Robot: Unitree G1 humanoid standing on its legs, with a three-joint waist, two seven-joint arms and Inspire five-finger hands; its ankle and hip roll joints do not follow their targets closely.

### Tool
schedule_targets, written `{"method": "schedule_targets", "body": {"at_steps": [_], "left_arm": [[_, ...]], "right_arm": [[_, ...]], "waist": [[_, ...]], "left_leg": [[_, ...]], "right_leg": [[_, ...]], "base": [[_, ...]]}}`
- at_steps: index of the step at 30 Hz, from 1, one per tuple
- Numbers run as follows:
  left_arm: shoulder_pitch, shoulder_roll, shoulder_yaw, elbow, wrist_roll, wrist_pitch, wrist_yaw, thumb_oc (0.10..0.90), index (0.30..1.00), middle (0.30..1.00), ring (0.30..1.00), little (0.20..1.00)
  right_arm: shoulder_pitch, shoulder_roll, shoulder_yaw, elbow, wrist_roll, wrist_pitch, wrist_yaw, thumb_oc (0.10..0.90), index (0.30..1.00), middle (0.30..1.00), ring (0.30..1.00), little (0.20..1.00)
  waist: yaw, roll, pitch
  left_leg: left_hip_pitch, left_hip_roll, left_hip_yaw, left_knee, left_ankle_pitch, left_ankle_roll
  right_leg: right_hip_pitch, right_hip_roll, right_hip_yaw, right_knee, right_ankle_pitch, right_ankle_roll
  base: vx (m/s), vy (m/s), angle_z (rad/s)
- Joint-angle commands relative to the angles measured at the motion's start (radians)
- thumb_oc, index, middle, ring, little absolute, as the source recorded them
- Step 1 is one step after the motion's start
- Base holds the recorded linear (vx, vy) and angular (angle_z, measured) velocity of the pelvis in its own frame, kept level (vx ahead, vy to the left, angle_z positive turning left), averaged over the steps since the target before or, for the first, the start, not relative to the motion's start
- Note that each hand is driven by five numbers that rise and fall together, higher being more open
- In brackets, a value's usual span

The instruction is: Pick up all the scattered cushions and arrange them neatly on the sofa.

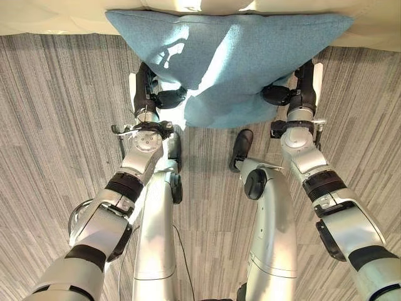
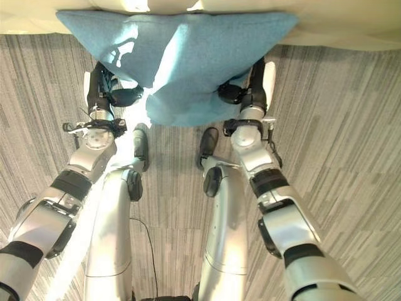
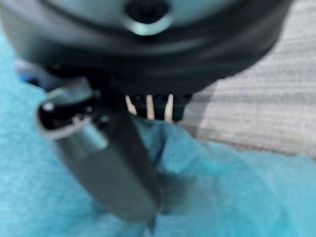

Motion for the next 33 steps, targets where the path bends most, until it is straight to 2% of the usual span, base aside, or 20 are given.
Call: {"method": "schedule_targets", "body": {"at_steps": [1,8,10,13,14,15,16,19,20,22,23,25,30,33], "left_arm": [[0.021,-0.067,-0.003,-0.185,0.037,-0.137,-0.042,0.400,0.300,0.300,0.300,0.300],[0.148,-0.097,0.070,-0.333,0.031,-0.153,-0.084,0.400,0.300,0.300,0.300,0.300],[0.239,-0.124,0.080,-0.383,0.048,-0.157,-0.109,0.400,0.300,0.300,0.300,0.300],[0.330,-0.145,0.085,-0.441,0.063,-0.165,-0.135,0.400,0.300,0.300,0.300,0.300],[0.368,-0.150,0.079,-0.458,0.068,-0.164,-0.144,0.400,0.300,0.300,0.300,0.300],[0.431,-0.161,0.069,-0.488,0.066,-0.173,-0.165,0.400,0.300,0.300,0.300,0.300],[0.483,-0.159,0.057,-0.502,0.061,-0.174,-0.188,0.400,0.300,0.300,0.300,0.300],[0.574,-0.140,0.052,-0.549,0.081,-0.177,-0.212,0.400,0.300,0.300,0.300,0.300],[0.649,-0.122,0.059,-0.569,0.088,-0.179,-0.231,0.400,0.300,0.300,0.300,0.300],[0.688,-0.101,0.072,-0.594,0.096,-0.182,-0.236,0.400,0.300,0.300,0.300,0.300],[0.732,-0.084,0.081,-0.603,0.105,-0.183,-0.246,0.400,0.300,0.300,0.300,0.300],[0.791,-0.067,0.105,-0.623,0.106,-0.184,-0.254,0.400,0.300,0.300,0.300,0.300],[0.874,-0.074,0.130,-0.621,0.105,-0.166,-0.266,0.400,0.300,0.300,0.300,0.300],[0.891,-0.086,0.128,-0.623,0.093,-0.161,-0.270,0.400,0.300,0.300,0.300,0.300]], "right_arm": [[0.022,0.115,0.043,-0.201,-0.007,-0.153,0.038,0.400,0.300,0.300,0.300,0.300],[0.185,0.114,-0.033,-0.360,-0.016,-0.190,0.095,0.400,0.300,0.300,0.300,0.300],[0.282,0.126,-0.063,-0.424,-0.028,-0.204,0.126,0.400,0.300,0.300,0.300,0.300],[0.383,0.142,-0.083,-0.485,-0.027,-0.222,0.151,0.400,0.300,0.300,0.300,0.300],[0.423,0.141,-0.090,-0.508,-0.038,-0.222,0.160,0.400,0.300,0.300,0.300,0.300],[0.489,0.154,-0.096,-0.551,-0.037,-0.230,0.176,0.400,0.300,0.300,0.300,0.300],[0.544,0.158,-0.100,-0.576,-0.043,-0.230,0.189,0.400,0.300,0.300,0.300,0.300],[0.628,0.164,-0.103,-0.619,-0.055,-0.229,0.212,0.400,0.300,0.300,0.300,0.300],[0.702,0.153,-0.121,-0.654,-0.064,-0.226,0.234,0.400,0.300,0.300,0.300,0.300],[0.752,0.144,-0.140,-0.674,-0.074,-0.225,0.242,0.400,0.300,0.300,0.300,0.300],[0.802,0.133,-0.160,-0.688,-0.083,-0.223,0.258,0.400,0.300,0.300,0.300,0.300],[0.863,0.118,-0.191,-0.712,-0.094,-0.221,0.274,0.400,0.300,0.300,0.300,0.300],[0.942,0.103,-0.232,-0.721,-0.095,-0.213,0.295,0.400,0.300,0.300,0.300,0.300],[0.967,0.093,-0.252,-0.730,-0.099,-0.209,0.298,0.400,0.300,0.300,0.300,0.300]], "waist": [[-0.002,0.022,-0.176],[-0.006,0.032,-0.202],[-0.009,0.034,-0.208],[-0.005,0.035,-0.222],[-0.004,0.036,-0.225],[-0.002,0.036,-0.237],[-0.002,0.036,-0.242],[-0.005,0.034,-0.258],[-0.007,0.034,-0.286],[-0.009,0.034,-0.306],[-0.011,0.037,-0.330],[-0.013,0.036,-0.370],[-0.014,0.024,-0.428],[-0.014,0.016,-0.430]], "left_leg": [[-0.013,-0.020,-0.024,-0.070,-0.026,-0.019],[0.185,-0.010,-0.035,-0.321,0.043,-0.029],[0.299,-0.004,-0.049,-0.427,0.068,-0.035],[0.418,0.001,-0.065,-0.520,0.087,-0.041],[0.472,0.004,-0.071,-0.557,0.095,-0.044],[0.569,0.003,-0.075,-0.611,0.104,-0.048],[0.643,0.004,-0.081,-0.664,0.150,-0.051],[0.810,0.018,-0.083,-0.759,0.168,-0.061],[0.967,0.036,-0.085,-0.848,0.187,-0.073],[1.061,0.045,-0.082,-0.890,0.195,-0.082],[1.137,0.058,-0.076,-0.923,0.204,-0.088],[1.236,0.086,-0.064,-0.948,0.197,-0.103],[1.342,0.104,-0.046,-0.931,0.179,-0.116],[1.349,0.105,-0.039,-0.889,0.167,-0.119]], "right_leg": [[0.048,0.043,0.047,-0.052,-0.071,0.076],[0.230,0.060,-0.002,-0.242,-0.019,0.108],[0.336,0.062,-0.018,-0.334,0.005,0.116],[0.445,0.058,-0.035,-0.420,0.025,0.123],[0.495,0.056,-0.042,-0.459,0.032,0.125],[0.588,0.055,-0.059,-0.520,0.044,0.129],[0.665,0.053,-0.081,-0.583,0.080,0.122],[0.830,0.065,-0.106,-0.687,0.093,0.122],[0.993,0.080,-0.124,-0.783,0.101,0.122],[1.100,0.093,-0.136,-0.836,0.104,0.123],[1.189,0.105,-0.145,-0.883,0.106,0.121],[1.303,0.125,-0.148,-0.926,0.093,0.117],[1.473,0.170,-0.151,-1.019,0.081,0.099],[1.535,0.168,-0.158,-1.047,0.075,0.092]], "base": [[-0.04,0.004,-0.01],[-0.07,0.003,-0.03],[-0.11,-0.020,0.01],[-0.07,-0.047,-0.07],[-0.02,-0.091,-0.02],[-0.08,-0.111,0.06],[-0.05,-0.130,0.08],[0.08,-0.126,0.05],[0.19,-0.189,-0.04],[0.17,-0.185,0.02],[0.17,-0.147,0.09],[0.20,-0.153,0.01],[0.13,-0.112,-0.02],[0.12,-0.054,0.07]]}}
